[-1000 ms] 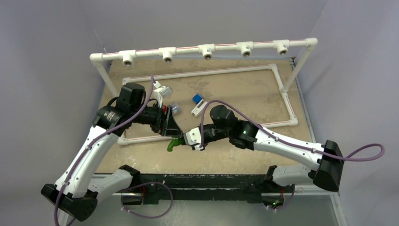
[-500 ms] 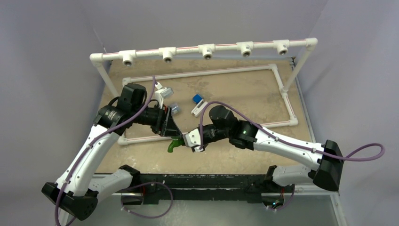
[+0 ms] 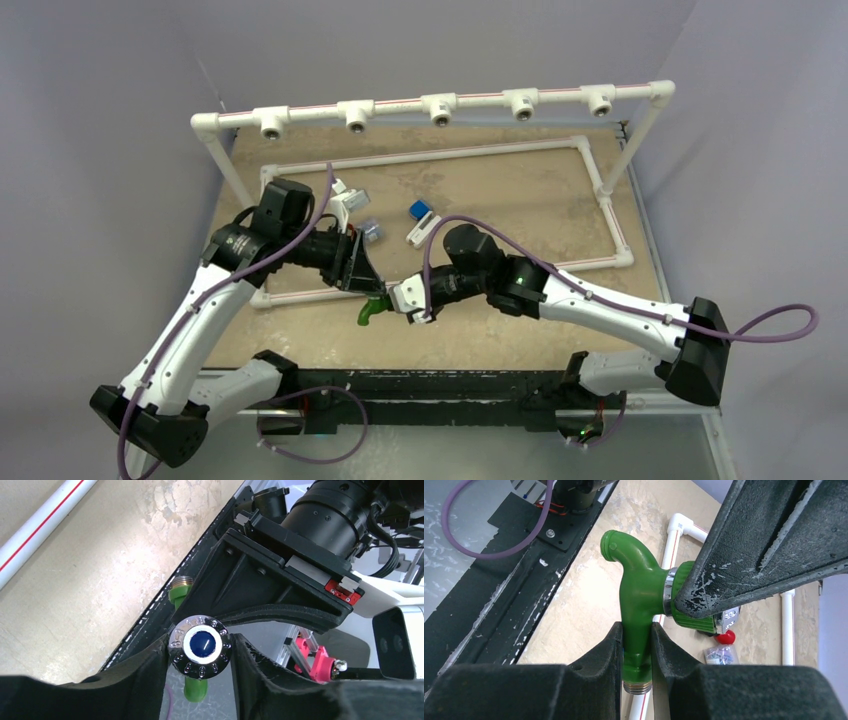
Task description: Install the water faucets
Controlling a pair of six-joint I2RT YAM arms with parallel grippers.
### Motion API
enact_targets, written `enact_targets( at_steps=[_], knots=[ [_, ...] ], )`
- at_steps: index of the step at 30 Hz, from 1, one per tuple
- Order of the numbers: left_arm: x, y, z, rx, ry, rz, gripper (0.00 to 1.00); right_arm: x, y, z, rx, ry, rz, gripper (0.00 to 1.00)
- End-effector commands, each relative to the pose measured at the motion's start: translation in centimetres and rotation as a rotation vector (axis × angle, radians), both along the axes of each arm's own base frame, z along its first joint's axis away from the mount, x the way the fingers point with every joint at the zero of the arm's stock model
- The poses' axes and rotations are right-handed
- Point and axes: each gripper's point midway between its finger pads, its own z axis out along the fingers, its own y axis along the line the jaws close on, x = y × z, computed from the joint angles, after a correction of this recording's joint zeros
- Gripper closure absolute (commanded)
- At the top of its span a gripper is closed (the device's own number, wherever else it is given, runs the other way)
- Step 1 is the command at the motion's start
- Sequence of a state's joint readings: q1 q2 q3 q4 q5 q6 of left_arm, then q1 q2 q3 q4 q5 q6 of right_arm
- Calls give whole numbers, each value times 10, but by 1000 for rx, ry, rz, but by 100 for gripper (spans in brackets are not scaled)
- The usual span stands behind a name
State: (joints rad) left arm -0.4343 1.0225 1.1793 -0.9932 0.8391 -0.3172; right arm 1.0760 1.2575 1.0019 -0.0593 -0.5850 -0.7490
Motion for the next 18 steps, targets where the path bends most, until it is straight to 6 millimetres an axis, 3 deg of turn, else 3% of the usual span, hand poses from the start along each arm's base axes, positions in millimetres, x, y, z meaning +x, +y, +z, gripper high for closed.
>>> enact_targets(
  at_steps=[1,3,6,15,18],
  knots=[
    [-1,-2,-1,-8,-2,-28,60,0,7,34,65,-32,4,100],
    [-2,-3,-1,-11,0,-32,72,0,9,36,65,-17,-5,100],
    [-2,-2,-2,-8,0,-31,100,1,11,40,64,12,-24,94],
    [-2,2,-3,8,-16,2,100,9,3,46,97,58,-132,53],
    [-1,2,-1,5,-21,16,100,8,0,46,96,81,-153,45]
  ],
)
